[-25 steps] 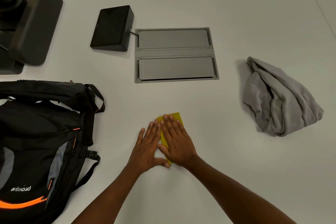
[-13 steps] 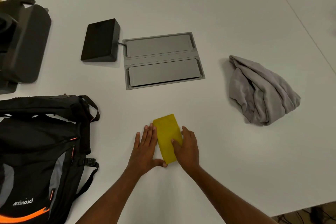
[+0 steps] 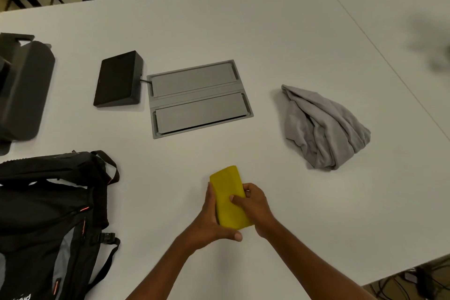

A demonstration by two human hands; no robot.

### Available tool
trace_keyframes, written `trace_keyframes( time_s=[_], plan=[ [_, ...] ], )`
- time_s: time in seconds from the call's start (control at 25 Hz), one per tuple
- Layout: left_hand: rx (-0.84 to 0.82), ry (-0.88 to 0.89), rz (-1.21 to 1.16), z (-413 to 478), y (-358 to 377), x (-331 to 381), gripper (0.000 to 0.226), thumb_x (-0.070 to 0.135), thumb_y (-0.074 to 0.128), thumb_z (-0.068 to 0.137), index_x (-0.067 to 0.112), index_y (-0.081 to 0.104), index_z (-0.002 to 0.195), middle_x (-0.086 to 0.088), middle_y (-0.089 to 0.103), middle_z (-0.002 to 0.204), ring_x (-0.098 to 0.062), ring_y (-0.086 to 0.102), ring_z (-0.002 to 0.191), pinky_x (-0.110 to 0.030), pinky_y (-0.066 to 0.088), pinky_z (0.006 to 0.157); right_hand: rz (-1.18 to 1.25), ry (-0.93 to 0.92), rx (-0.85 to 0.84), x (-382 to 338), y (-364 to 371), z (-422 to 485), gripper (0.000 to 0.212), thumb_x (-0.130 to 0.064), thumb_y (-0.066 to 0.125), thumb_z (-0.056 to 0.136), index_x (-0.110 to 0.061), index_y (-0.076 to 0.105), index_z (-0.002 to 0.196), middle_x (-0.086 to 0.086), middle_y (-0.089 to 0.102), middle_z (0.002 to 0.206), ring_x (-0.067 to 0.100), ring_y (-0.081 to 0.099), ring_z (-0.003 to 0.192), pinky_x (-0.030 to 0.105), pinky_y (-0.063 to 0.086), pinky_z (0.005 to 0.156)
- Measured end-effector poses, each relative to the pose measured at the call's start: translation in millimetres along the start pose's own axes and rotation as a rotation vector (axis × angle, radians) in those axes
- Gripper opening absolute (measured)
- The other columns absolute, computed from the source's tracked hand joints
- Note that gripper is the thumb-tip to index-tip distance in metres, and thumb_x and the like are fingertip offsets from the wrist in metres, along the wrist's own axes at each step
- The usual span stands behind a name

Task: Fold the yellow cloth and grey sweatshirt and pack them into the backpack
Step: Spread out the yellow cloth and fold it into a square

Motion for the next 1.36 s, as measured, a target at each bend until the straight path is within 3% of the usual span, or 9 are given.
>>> trace_keyframes(
  time_s=[0.08, 0.2, 0.32, 0.48, 0.64, 0.88, 1.04, 1.24, 1.36],
  plan=[
    [0.053, -0.051, -0.178, 6, 16, 17, 0.151, 0.041, 0.099, 0.071, 0.045, -0.021, 0.163, 0.018, 0.027, 0.161, 0.001, 0.051, 0.131, -0.019, 0.059, 0.087, 0.066, -0.012, -0.002, -9, -25, 0, 0.033, -0.020, 0.085, 0.088, -0.020, 0.066, 0.115, 0.001, 0.078, 0.111, 0.023, 0.076, 0.101, 0.042, 0.065, 0.086],
    [0.225, -0.073, -0.358, 27, 26, 44, 0.139, 0.066, 0.097, 0.057, 0.028, 0.026, 0.169, 0.008, 0.058, 0.156, -0.016, 0.065, 0.130, -0.038, 0.061, 0.100, 0.141, -0.056, -0.008, -29, -68, -3, 0.036, -0.019, 0.085, 0.088, -0.019, 0.067, 0.119, -0.001, 0.080, 0.111, 0.021, 0.078, 0.100, 0.033, 0.064, 0.077],
    [0.287, -0.057, -0.466, 49, 51, 79, 0.100, 0.055, 0.102, 0.053, 0.018, 0.067, 0.140, -0.001, 0.081, 0.118, -0.026, 0.078, 0.110, -0.047, 0.065, 0.095, 0.143, -0.121, -0.009, -50, -116, -6, 0.043, -0.025, 0.086, 0.089, -0.026, 0.063, 0.125, -0.006, 0.078, 0.116, 0.017, 0.077, 0.102, 0.031, 0.063, 0.077],
    [0.230, -0.117, -0.646, 80, 104, 117, 0.073, 0.037, 0.096, 0.069, 0.011, 0.071, 0.132, -0.013, 0.081, 0.119, -0.036, 0.077, 0.112, -0.054, 0.063, 0.097, 0.146, -0.197, -0.003, -76, -185, -5, 0.051, -0.033, 0.087, 0.087, -0.038, 0.062, 0.132, -0.011, 0.075, 0.121, 0.013, 0.073, 0.108, 0.032, 0.062, 0.084],
    [0.148, -0.150, -0.704, 102, 150, 164, 0.050, 0.029, 0.085, 0.087, 0.009, 0.072, 0.131, -0.014, 0.080, 0.119, -0.034, 0.077, 0.112, -0.046, 0.065, 0.086, 0.159, -0.264, -0.005, -102, -247, -2, 0.051, -0.026, 0.086, 0.088, -0.035, 0.064, 0.134, -0.009, 0.076, 0.122, 0.014, 0.074, 0.109, 0.026, 0.061, 0.082],
    [0.318, 0.085, -0.615, 149, 177, 264, 0.044, 0.012, 0.088, 0.086, 0.025, 0.072, 0.125, 0.002, 0.083, 0.113, -0.018, 0.081, 0.099, -0.041, 0.067, 0.076, 0.215, -0.320, 0.085, -134, -349, 32, 0.058, -0.024, 0.089, 0.085, -0.031, 0.064, 0.136, 0.000, 0.076, 0.127, 0.027, 0.072, 0.118, 0.050, 0.059, 0.102],
    [0.367, 0.152, -0.588, 191, 200, 322, 0.039, 0.006, 0.086, 0.088, 0.022, 0.072, 0.122, -0.002, 0.082, 0.114, -0.022, 0.080, 0.102, -0.043, 0.067, 0.086, 0.262, -0.305, 0.161, -153, -412, 64, 0.049, -0.023, 0.084, 0.090, -0.025, 0.065, 0.134, 0.002, 0.079, 0.120, 0.028, 0.075, 0.113, 0.056, 0.058, 0.102],
    [0.412, 0.152, -0.573, 260, 222, 368, 0.041, 0.006, 0.088, 0.086, 0.021, 0.070, 0.120, -0.005, 0.080, 0.116, -0.026, 0.078, 0.105, -0.043, 0.066, 0.089, 0.242, -0.269, 0.172, -164, -473, 104, 0.043, -0.022, 0.075, 0.097, -0.025, 0.064, 0.138, 0.003, 0.077, 0.123, 0.029, 0.072, 0.115, 0.048, 0.060, 0.093],
    [0.427, 0.083, -0.415, 306, 233, 384, 0.044, 0.010, 0.085, 0.090, 0.021, 0.067, 0.128, -0.008, 0.076, 0.125, -0.030, 0.075, 0.110, -0.046, 0.064, 0.095, 0.194, -0.296, 0.247, -165, -508, 137, 0.044, -0.021, 0.077, 0.097, -0.024, 0.063, 0.139, 0.006, 0.074, 0.121, 0.026, 0.070, 0.109, 0.038, 0.057, 0.083]
  ],
)
Point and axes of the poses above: each hand's wrist, its own z-axis towards the middle knuckle, its own y-axis out of the palm, x = y × z, the point moved 10 cm from there along z, towards the middle knuckle
